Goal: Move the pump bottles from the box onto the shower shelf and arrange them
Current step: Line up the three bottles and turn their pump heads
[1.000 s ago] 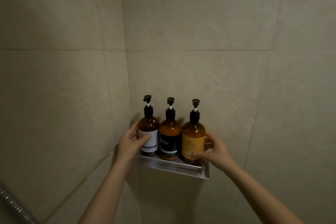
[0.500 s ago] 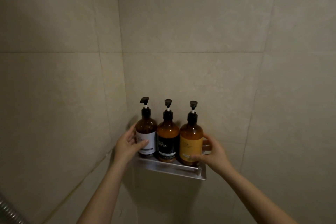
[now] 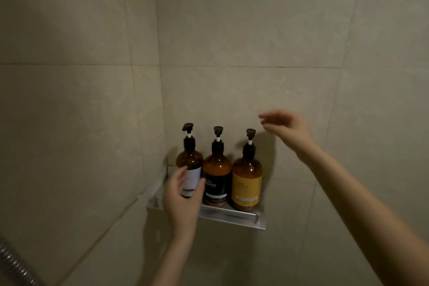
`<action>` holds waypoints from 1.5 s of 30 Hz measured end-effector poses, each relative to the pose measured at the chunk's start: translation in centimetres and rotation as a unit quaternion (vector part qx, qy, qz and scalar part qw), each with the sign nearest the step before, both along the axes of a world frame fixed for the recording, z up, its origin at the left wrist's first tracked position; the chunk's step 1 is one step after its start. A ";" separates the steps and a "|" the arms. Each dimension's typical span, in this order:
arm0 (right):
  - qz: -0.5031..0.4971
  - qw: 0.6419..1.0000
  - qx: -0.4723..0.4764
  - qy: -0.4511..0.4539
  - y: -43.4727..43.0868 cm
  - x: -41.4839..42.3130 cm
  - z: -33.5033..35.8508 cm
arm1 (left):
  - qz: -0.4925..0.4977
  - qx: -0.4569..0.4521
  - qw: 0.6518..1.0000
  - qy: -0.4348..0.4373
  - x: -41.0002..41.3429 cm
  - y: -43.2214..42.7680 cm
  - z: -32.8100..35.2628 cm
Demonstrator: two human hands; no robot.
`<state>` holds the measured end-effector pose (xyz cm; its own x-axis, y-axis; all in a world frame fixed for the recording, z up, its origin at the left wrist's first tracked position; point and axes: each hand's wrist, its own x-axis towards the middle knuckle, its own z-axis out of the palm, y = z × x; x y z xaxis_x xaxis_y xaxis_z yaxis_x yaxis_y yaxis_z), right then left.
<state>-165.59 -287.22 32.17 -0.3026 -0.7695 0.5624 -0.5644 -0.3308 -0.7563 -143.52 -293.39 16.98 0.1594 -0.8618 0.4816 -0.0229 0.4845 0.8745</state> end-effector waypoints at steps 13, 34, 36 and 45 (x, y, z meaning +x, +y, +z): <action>0.061 0.860 0.195 0.467 -6.6 6.4 5.1 | 0.003 0.011 0.995 -0.098 -3.7 1.6 -1.3; 0.074 0.957 0.105 0.262 -3.8 2.1 6.4 | 0.055 -0.037 0.988 -0.141 -5.5 3.7 -0.8; 0.096 0.963 0.133 0.213 -2.5 0.7 6.4 | 0.028 -0.052 0.985 -0.159 -6.3 4.3 -0.5; 0.089 0.917 0.183 0.344 -1.8 0.1 4.2 | -0.022 -0.041 0.978 -0.203 -9.0 5.1 0.1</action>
